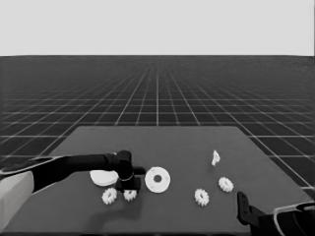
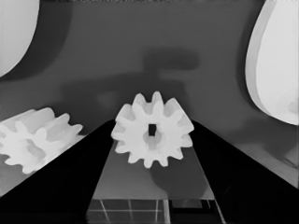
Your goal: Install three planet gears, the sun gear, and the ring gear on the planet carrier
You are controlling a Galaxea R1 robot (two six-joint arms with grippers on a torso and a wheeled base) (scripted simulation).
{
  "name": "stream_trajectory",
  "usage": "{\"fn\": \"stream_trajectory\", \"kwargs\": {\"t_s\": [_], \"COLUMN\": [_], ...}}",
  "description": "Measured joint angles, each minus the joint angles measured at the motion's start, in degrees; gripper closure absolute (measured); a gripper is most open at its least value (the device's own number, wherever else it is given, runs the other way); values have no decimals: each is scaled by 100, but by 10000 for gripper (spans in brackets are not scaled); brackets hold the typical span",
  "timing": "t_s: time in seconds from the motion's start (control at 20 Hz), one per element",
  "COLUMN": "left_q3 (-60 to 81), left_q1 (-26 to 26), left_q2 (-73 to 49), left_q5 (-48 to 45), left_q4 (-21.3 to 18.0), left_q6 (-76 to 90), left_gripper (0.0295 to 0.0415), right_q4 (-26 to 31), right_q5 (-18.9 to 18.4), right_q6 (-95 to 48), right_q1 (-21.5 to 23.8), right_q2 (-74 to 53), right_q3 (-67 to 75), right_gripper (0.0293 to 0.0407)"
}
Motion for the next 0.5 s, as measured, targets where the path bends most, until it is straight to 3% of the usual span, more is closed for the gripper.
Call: {"fn": "stream_trajectory", "kwargs": {"t_s": [0.2,0.3,0.5], "left_q3": [0,633,774], "left_q1": [0,-791,-1260], "left_q2": [0,-157,-179], "left_q5": [0,278,310], "left_q4": [0,-790,-1236], "left_q6": [0,-402,-514], "left_gripper": [398,398,398], "right_q4": [0,0,0], "right_q5": [0,0,0], "right_q6": [0,0,0], "right_q1": [0,0,0], "right_q2": [0,0,0], "right_q3": [0,0,0], "right_gripper": [315,315,315]}}
